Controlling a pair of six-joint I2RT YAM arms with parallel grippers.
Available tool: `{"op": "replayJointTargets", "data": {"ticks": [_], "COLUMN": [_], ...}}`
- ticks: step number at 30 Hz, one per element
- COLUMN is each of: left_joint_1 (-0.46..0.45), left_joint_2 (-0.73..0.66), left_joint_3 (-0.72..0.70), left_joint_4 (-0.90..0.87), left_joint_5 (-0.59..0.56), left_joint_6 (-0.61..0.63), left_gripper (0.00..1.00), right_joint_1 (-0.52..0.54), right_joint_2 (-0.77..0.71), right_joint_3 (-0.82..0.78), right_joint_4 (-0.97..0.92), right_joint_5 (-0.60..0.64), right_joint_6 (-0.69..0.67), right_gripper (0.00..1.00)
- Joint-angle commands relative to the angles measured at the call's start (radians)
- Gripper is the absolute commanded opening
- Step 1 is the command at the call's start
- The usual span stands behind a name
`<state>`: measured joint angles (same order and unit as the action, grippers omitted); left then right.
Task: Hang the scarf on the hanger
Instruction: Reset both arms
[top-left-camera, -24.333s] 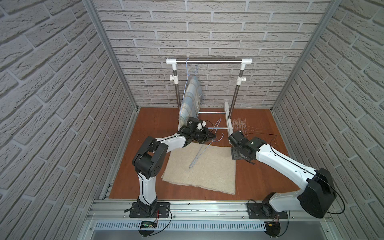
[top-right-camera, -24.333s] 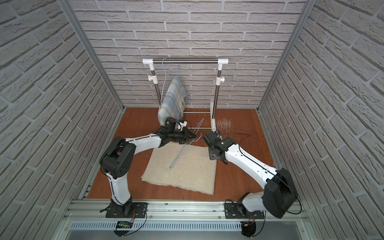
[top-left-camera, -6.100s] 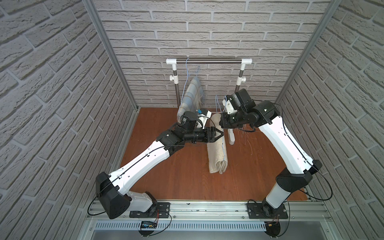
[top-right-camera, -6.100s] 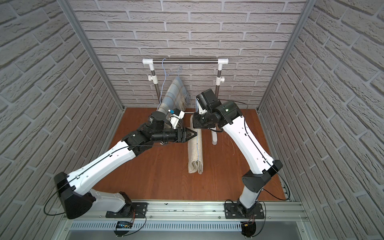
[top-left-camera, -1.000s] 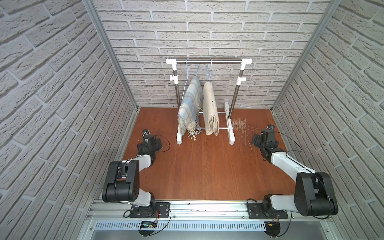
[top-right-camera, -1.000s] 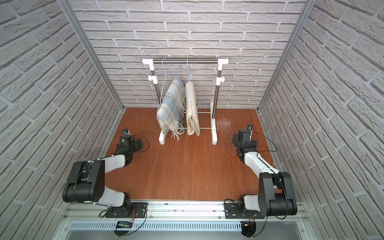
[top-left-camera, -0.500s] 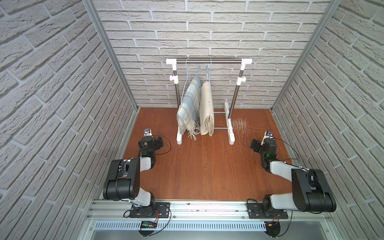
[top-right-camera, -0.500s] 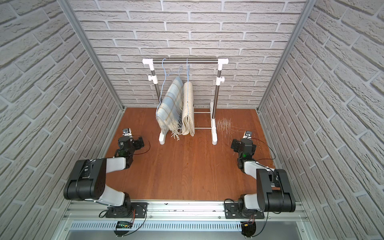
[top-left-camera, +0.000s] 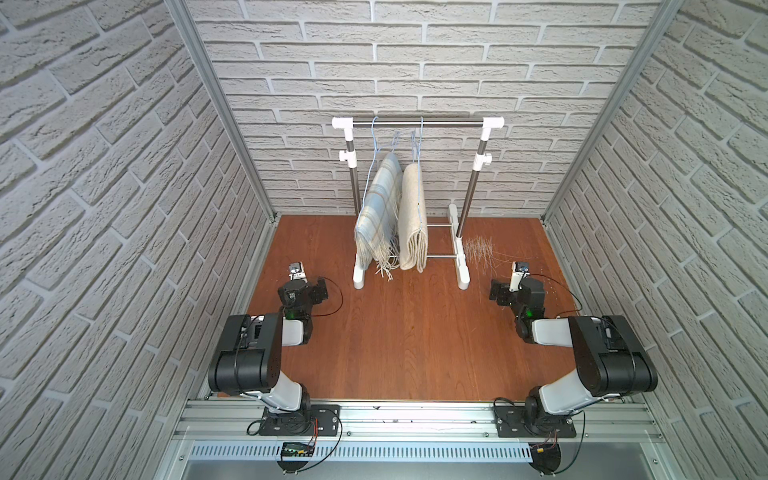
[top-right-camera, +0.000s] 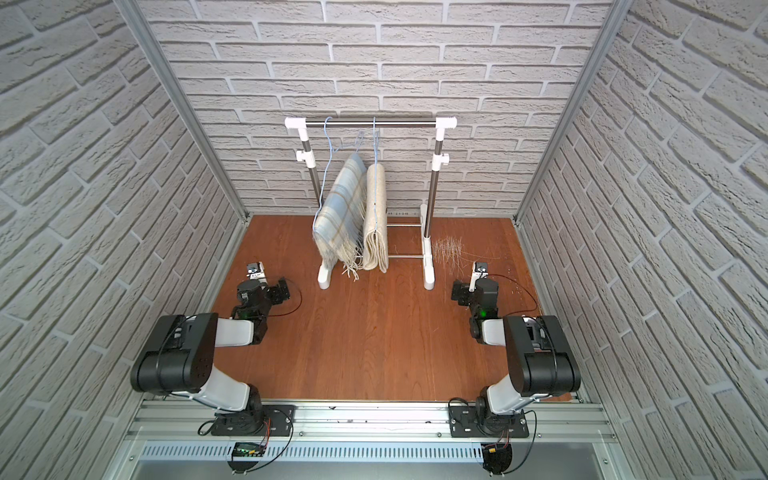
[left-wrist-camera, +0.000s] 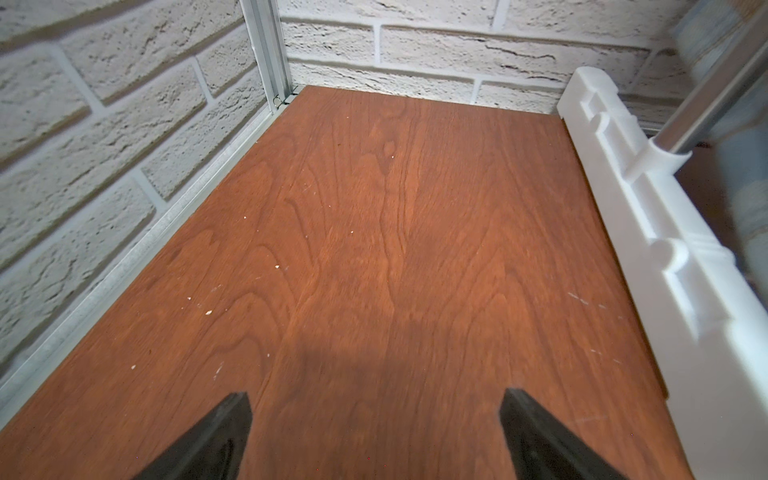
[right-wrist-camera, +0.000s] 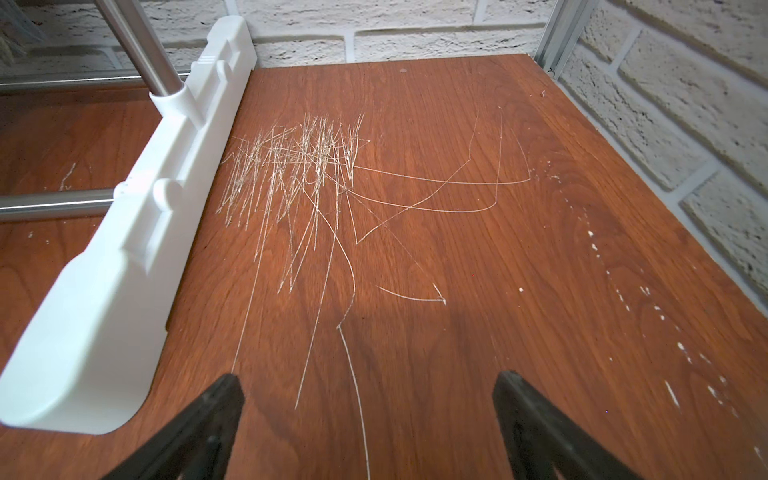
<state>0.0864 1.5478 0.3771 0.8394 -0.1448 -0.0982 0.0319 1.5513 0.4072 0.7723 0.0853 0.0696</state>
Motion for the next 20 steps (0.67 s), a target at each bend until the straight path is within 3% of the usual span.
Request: {"op": "replayJointTargets", "data": {"ticks": [1,20], "left_joint_1": [-0.004,-0.008], "left_joint_2": [0.001,0.001], "left_joint_3": [0.004,0.006], "left_joint_4": [0.050,0.051], "left_joint_5": [0.003,-0.005], "left_joint_6": [0.012,0.013], "left_gripper": [0.98,0.98], "right_joint_1": [0.003,0.002], "right_joint_2": [-0.017,-0.014], "right_joint_3": [0.010,0.016], "right_joint_4": [0.049,0.042], "right_joint_5": [-0.012,-0.013], "right_joint_6": [-0.018,-0.018], "right_gripper": [0.99,0.99]}}
